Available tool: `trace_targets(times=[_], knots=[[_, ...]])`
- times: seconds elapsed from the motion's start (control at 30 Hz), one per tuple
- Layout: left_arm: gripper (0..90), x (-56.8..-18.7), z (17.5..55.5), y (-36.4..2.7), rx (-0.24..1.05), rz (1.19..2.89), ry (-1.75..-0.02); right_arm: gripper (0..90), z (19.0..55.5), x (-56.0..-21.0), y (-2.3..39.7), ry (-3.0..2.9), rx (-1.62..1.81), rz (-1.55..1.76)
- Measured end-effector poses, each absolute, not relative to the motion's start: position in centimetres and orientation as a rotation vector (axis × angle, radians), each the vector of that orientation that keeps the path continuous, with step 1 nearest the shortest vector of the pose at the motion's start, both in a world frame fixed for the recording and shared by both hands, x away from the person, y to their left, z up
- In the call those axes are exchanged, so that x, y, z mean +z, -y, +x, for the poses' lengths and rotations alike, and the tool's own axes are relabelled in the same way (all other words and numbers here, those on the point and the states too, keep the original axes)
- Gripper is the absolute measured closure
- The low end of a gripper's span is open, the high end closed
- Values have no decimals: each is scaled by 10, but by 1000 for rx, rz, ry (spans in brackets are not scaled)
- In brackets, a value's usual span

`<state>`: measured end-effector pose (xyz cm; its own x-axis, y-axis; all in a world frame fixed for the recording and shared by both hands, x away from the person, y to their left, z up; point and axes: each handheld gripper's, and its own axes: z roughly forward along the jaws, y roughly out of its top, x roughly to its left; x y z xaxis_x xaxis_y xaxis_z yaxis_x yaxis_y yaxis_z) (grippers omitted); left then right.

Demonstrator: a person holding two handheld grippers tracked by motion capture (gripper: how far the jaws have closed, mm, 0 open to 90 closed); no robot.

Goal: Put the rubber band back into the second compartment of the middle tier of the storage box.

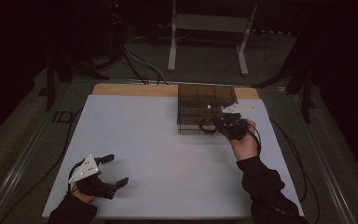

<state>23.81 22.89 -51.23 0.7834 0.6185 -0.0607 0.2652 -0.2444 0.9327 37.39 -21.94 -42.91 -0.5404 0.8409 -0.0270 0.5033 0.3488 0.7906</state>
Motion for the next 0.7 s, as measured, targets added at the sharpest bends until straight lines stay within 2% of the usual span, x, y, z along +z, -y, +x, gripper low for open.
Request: trace_targets(times=[0.7], knots=[[3,-512,238,-230,383,1823,-678,864,401,-435,221,-2165,1012,1228]])
